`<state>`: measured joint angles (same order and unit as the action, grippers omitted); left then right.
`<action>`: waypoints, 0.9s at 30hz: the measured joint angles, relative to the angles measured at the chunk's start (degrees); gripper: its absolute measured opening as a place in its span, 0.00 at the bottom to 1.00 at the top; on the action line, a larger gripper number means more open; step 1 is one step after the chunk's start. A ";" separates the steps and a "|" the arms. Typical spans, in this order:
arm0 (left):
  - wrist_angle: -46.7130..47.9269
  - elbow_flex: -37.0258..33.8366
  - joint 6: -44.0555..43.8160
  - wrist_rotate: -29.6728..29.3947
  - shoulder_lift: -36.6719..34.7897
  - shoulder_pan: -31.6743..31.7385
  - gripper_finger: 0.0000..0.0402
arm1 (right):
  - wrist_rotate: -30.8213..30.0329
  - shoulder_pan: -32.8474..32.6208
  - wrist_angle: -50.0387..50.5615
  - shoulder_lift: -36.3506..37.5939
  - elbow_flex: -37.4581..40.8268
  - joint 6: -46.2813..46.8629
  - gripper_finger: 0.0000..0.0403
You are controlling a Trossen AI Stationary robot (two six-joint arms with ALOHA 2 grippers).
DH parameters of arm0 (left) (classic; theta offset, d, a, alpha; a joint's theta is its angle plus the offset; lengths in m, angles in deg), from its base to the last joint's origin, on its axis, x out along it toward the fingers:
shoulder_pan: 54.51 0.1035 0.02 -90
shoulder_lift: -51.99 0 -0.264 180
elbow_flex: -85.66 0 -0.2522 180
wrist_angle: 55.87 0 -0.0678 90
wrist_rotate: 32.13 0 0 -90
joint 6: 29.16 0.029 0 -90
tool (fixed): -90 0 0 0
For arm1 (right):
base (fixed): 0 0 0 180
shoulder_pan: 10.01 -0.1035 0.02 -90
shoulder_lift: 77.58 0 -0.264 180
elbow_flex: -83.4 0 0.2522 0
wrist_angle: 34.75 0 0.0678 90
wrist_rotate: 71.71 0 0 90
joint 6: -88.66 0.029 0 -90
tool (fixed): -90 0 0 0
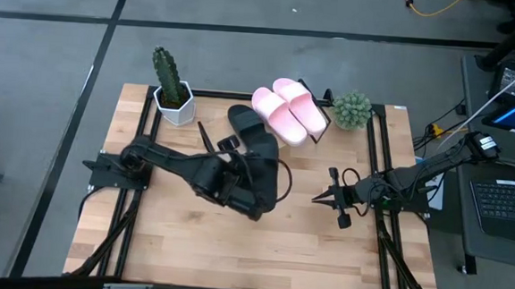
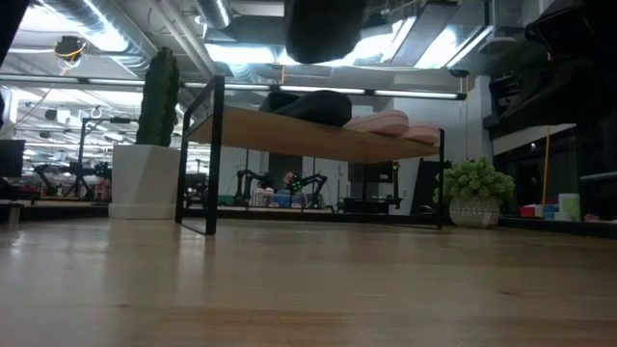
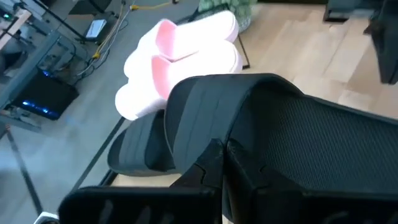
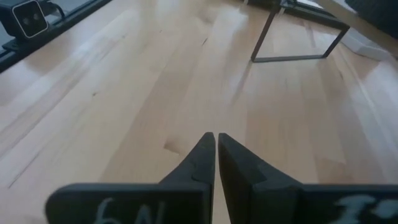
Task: Pick and place slides into the shelf
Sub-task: Put the black slides on the shelf
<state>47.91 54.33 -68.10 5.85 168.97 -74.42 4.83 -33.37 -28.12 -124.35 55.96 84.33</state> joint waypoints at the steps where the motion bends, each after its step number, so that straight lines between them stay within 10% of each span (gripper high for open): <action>1: 0.00 0.00 0.00 -0.16 -0.54 -0.24 0.00 | 0.00 0.00 0.01 0.00 0.00 0.37 0.06; 12: -0.06 -3.11 -1.53 -1.87 -2.78 -3.70 0.00 | 0.00 -0.02 -0.09 0.00 0.00 0.86 0.06; 27: -13.02 -27.94 -9.13 -3.24 -11.26 -9.52 0.00 | 0.00 -0.02 -1.31 0.00 0.00 1.16 0.06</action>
<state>34.89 26.39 -77.23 2.60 157.71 -83.94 4.83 -33.39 -29.43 -124.35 55.96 85.49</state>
